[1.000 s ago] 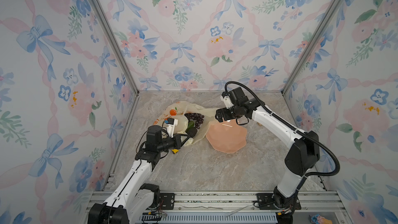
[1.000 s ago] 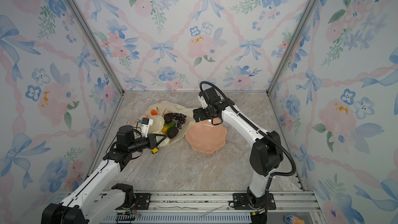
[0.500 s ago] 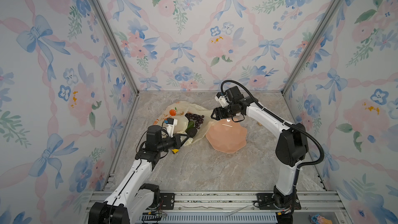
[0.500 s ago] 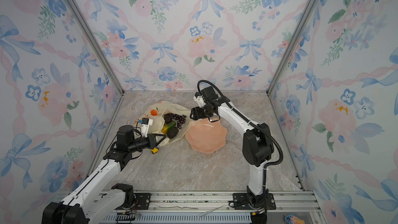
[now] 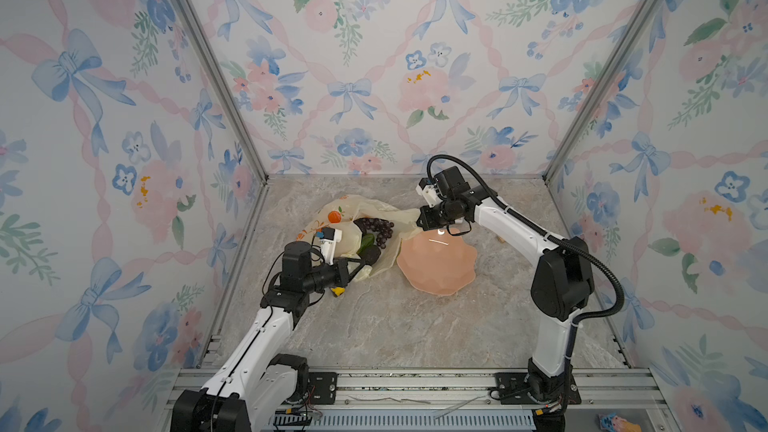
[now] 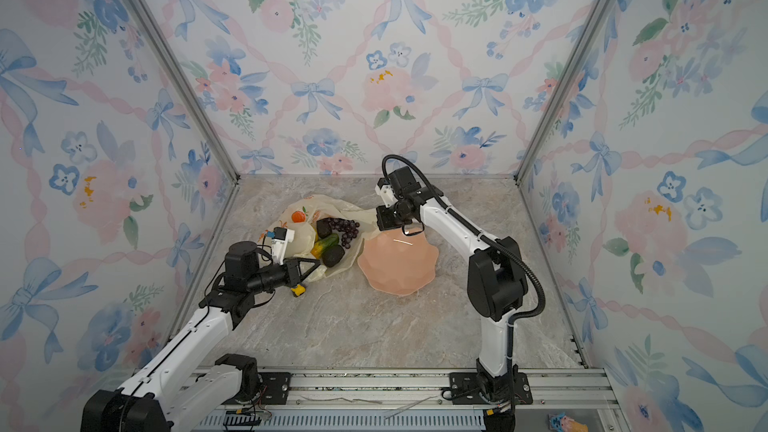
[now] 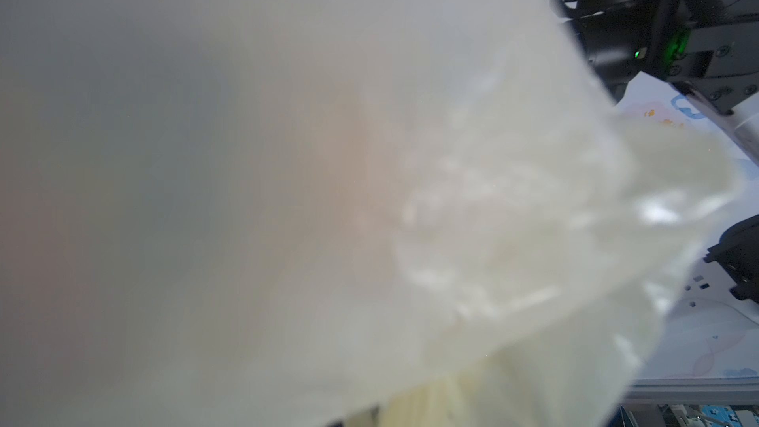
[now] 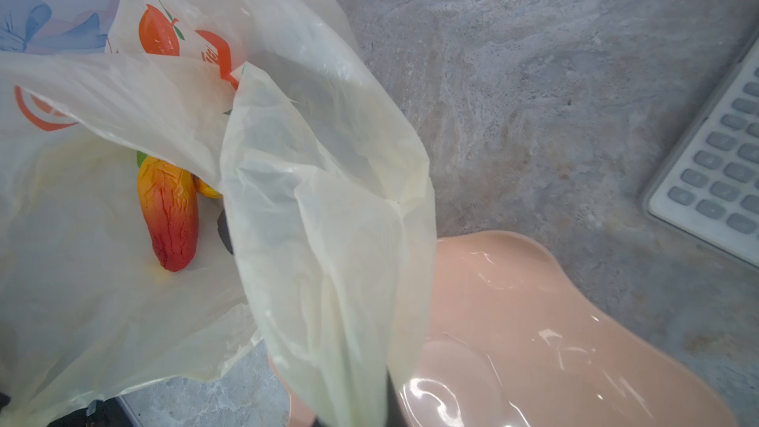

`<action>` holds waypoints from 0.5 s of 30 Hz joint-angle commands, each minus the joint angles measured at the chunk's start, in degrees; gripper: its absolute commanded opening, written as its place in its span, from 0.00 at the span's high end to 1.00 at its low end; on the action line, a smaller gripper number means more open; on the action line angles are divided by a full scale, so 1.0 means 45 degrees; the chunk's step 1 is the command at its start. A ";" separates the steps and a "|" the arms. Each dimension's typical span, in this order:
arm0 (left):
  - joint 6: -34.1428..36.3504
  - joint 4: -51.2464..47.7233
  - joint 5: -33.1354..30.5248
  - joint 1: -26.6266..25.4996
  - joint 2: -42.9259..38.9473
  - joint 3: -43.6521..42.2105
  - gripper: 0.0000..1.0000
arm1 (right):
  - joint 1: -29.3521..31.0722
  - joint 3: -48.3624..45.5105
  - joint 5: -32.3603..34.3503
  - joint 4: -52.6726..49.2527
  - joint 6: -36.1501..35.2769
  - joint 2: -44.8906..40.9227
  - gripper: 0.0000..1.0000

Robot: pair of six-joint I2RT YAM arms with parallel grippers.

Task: Place the fruits into the plastic bag
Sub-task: 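Lift the bag by its rim with both grippers off the table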

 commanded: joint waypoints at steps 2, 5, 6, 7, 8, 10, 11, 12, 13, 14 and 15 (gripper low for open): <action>0.0023 -0.0066 0.0119 0.0479 0.0083 0.0313 1.00 | 0.0022 0.1019 0.0110 -0.0286 0.0255 -0.0330 1.00; -0.0402 -0.0517 0.0159 0.1385 0.0103 0.0690 1.00 | 0.0158 0.2386 0.0070 -0.0968 0.0250 -0.0058 1.00; -0.0494 -0.0811 0.0077 0.1684 0.0115 0.0959 1.00 | 0.0210 0.2941 0.0069 -0.1199 0.0242 0.0065 1.00; -0.0597 -0.1172 -0.0062 0.2016 0.0076 0.1274 1.00 | 0.0285 0.3595 0.0067 -0.1496 0.0229 0.0231 1.00; -0.0701 -0.1500 -0.0249 0.2350 0.0038 0.1645 1.00 | 0.0346 0.4264 0.0065 -0.1788 0.0256 0.0414 1.00; -0.0831 -0.2044 -0.0528 0.2884 0.0017 0.2338 1.00 | 0.0455 0.5574 0.0009 -0.2342 0.0328 0.0869 1.00; -0.0862 -0.2259 -0.0693 0.3110 0.0001 0.2713 1.00 | 0.0512 0.6437 -0.0095 -0.2612 0.0386 0.1168 1.00; -0.0891 -0.2451 -0.0857 0.3249 0.0011 0.3016 1.00 | 0.0547 0.7150 -0.0186 -0.2916 0.0453 0.1439 1.00; -0.0929 -0.2606 -0.1116 0.3429 0.0047 0.3484 1.00 | 0.0588 0.8034 -0.0291 -0.3199 0.0565 0.1795 1.00; -0.1016 -0.2702 -0.1335 0.3584 0.0102 0.3841 1.00 | 0.0611 0.8988 -0.0391 -0.3509 0.0667 0.2176 1.00; -0.1145 -0.2702 -0.1484 0.3697 0.0170 0.4079 1.00 | 0.0631 0.9854 -0.0425 -0.3767 0.0725 0.2526 1.00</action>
